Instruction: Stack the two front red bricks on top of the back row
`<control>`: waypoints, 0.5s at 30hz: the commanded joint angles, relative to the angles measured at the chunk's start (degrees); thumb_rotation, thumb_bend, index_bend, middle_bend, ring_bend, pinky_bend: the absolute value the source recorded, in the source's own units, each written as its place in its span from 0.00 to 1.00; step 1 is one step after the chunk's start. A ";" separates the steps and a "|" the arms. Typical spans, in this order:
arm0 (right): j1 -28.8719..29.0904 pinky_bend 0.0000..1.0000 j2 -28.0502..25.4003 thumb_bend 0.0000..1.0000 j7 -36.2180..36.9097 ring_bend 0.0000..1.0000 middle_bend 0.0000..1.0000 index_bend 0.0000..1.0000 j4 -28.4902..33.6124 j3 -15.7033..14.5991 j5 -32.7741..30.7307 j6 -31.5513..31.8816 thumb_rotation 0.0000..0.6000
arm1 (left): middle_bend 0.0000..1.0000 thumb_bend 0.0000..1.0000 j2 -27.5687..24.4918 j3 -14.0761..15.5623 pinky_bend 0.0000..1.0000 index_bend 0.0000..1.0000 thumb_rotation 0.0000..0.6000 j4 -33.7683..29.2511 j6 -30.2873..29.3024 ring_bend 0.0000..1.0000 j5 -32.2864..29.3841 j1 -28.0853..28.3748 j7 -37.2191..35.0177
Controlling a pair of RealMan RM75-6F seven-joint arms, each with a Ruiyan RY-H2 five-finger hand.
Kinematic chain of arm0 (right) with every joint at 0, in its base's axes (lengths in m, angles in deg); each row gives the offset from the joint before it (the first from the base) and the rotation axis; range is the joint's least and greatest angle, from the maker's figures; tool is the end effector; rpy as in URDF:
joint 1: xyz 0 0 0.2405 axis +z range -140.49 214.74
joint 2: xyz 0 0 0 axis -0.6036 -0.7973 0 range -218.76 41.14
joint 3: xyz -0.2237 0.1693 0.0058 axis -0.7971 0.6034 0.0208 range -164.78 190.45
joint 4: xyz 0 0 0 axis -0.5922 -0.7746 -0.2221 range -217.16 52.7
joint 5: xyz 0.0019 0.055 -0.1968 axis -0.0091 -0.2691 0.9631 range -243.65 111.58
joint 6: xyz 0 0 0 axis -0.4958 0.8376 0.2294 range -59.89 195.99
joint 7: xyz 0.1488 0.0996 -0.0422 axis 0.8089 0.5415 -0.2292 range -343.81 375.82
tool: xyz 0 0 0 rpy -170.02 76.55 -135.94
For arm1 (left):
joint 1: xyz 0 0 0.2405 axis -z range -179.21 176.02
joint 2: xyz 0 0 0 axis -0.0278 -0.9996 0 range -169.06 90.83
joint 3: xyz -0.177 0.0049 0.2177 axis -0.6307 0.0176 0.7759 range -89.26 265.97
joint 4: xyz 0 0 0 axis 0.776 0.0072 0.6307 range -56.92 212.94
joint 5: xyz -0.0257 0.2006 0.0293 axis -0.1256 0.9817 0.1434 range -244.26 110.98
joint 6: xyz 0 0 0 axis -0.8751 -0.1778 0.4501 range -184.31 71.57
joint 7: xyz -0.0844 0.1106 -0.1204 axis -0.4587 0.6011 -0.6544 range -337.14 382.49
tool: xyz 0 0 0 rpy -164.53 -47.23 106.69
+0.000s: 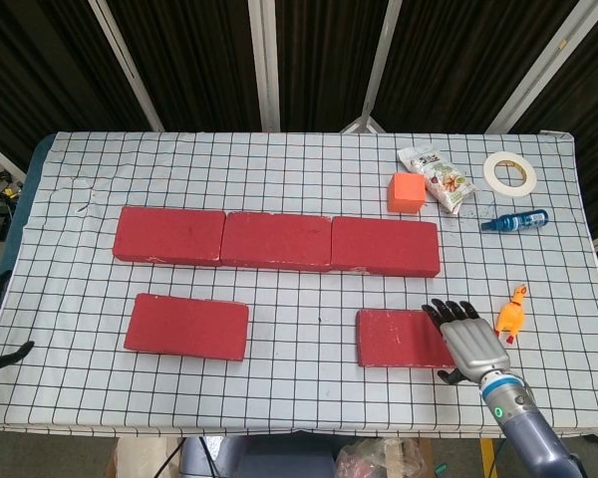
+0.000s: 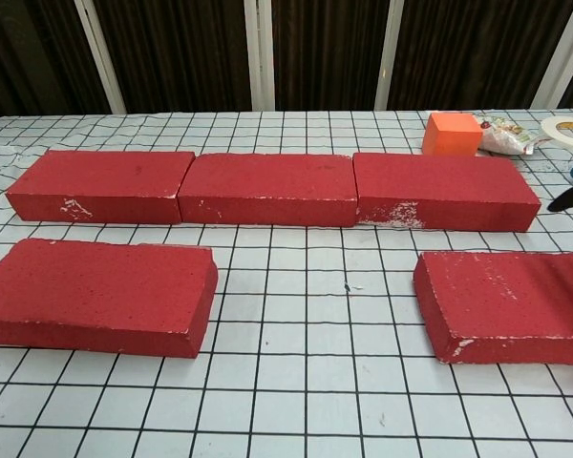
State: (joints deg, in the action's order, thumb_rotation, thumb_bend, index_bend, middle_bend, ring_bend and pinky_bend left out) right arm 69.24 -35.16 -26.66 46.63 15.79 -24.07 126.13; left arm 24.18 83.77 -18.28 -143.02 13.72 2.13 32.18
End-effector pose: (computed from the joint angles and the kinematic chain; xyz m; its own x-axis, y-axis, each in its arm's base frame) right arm -0.2116 -0.2747 0.1051 0.5244 -0.5357 0.6618 -0.8331 -0.1624 0.5287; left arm -0.3342 0.2200 0.1893 0.4880 -0.0271 0.8724 0.8694 0.1034 -0.4831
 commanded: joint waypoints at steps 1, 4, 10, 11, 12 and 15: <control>4.64 0.00 2.72 0.24 -4.51 0.00 0.00 0.00 1.57 -0.40 -6.27 1.98 1.00 | 0.00 0.07 -0.15 -0.01 0.10 0.08 1.00 0.01 -0.02 0.00 -0.03 -0.07 -0.31; 6.26 0.00 3.80 0.24 -5.22 0.00 0.00 0.00 1.47 -0.73 -8.78 2.89 1.00 | 0.00 0.07 -0.13 -0.07 0.10 0.08 1.00 0.14 -0.02 0.00 -0.11 -0.08 -0.53; 9.64 0.00 7.26 0.24 -6.85 0.00 0.00 0.00 0.32 -0.98 -13.74 5.79 1.00 | 0.00 0.07 -0.06 -0.09 0.10 0.08 1.00 0.13 0.06 0.00 -0.26 -0.07 -0.43; 10.34 0.00 7.96 0.24 -7.18 0.00 0.00 0.00 0.15 -0.94 -14.91 6.39 1.00 | 0.00 0.07 -0.07 -0.11 0.10 0.08 1.00 0.11 0.06 0.00 -0.31 -0.07 -0.42; 10.87 0.00 8.48 0.24 -7.51 0.00 0.00 0.00 0.04 -0.93 -15.82 6.91 1.00 | 0.00 0.07 -0.06 -0.14 0.10 0.08 1.00 0.12 0.06 0.00 -0.36 -0.08 -0.42; 12.64 0.00 10.20 0.24 -8.73 0.00 0.00 0.00 -0.29 -0.90 -18.64 8.64 1.00 | 0.00 0.07 -0.05 -0.22 0.10 0.08 1.00 0.18 0.14 0.00 -0.57 -0.06 -0.45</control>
State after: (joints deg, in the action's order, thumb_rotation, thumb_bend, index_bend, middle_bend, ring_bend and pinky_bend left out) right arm 80.78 -26.08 -34.58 46.68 14.86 -41.36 133.68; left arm 24.12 83.55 -18.10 -142.88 13.15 2.07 31.73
